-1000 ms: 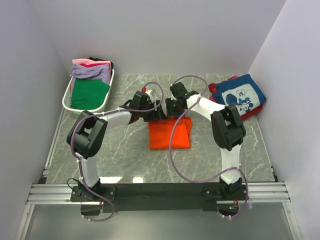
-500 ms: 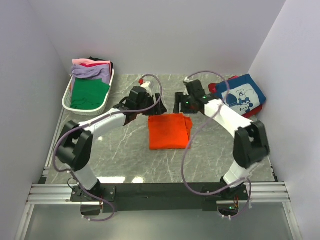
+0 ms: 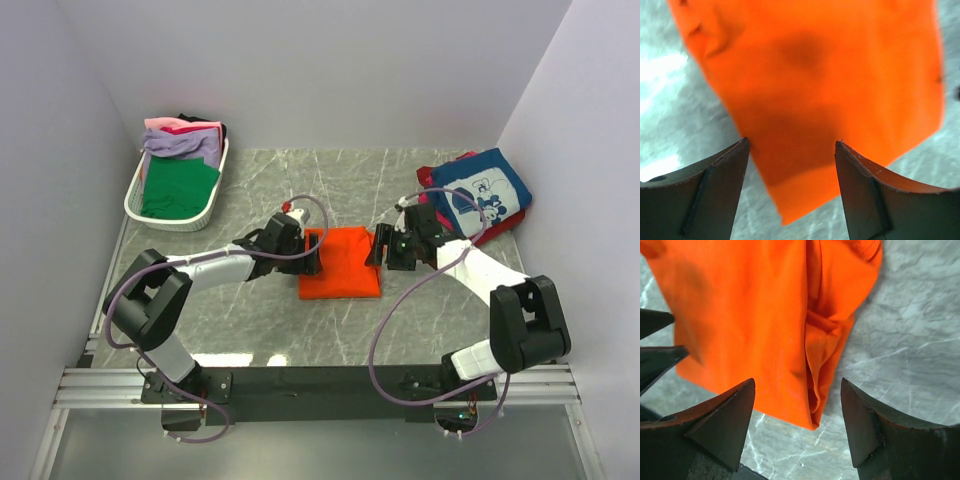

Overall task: Fold and stack the t-shirts
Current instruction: Fold the tshirt, then neatly place the folded tshirt to the corner

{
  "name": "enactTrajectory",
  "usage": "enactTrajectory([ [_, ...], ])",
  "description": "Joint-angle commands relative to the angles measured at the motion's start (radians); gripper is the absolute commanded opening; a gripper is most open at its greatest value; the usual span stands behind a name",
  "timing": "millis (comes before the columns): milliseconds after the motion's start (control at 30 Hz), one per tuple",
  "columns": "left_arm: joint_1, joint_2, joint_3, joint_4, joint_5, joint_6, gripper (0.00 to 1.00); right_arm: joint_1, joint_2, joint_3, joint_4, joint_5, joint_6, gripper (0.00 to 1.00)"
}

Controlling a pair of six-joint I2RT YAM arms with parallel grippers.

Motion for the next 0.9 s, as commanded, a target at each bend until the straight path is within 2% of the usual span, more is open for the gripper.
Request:
enactTrajectory([
  [0,0.001,-0.046,-0.034,0.025,-0.034,0.008,0.75,-0.031,-0.046,-0.038,0.104,-0.095,0.018,0.76],
  [467,0.001,0.02,-0.066,0.115,0.0,-0.009,0.74,-0.098,0.117,-0.136,0.299,-0.242,0.049,0.76],
  [700,-0.002,0.06,-0.052,0.135,0.017,-0.009,0.72,-0.092,0.201,-0.136,0.375,-0.266,0.079,0.75],
  [867,-0.003,0.08,-0.043,0.148,0.031,-0.012,0.71,-0.036,0.236,-0.114,0.381,-0.242,0.088,0.75],
])
